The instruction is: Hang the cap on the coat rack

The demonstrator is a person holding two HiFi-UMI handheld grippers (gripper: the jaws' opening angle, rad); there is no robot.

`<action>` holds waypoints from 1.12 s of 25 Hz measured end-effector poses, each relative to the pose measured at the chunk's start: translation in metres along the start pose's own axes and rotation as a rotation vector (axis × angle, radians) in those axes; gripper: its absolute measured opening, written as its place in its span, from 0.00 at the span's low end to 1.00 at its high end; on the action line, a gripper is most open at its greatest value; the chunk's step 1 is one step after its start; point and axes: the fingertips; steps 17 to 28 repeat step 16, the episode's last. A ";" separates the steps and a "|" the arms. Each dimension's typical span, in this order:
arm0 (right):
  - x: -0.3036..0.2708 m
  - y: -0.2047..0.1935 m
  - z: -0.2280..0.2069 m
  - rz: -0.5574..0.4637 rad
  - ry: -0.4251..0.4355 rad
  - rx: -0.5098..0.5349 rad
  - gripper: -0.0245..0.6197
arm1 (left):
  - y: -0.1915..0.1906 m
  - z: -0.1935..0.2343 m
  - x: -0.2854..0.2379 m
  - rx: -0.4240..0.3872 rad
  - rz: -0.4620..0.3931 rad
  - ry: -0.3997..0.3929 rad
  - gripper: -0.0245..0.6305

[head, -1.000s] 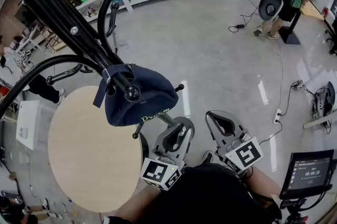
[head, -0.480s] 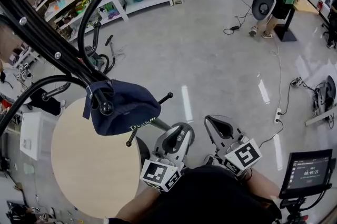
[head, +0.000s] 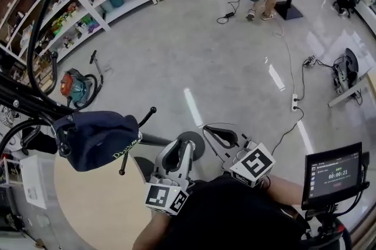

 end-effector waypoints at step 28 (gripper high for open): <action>-0.033 0.007 0.029 0.004 -0.024 -0.007 0.04 | 0.007 0.036 0.016 0.030 0.043 -0.045 0.19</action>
Point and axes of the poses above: the fingertips, and each gripper's own axes: x backward along the fingers, z to its left, y out of its top, and after that the axes turned 5 degrees about z, right-handed
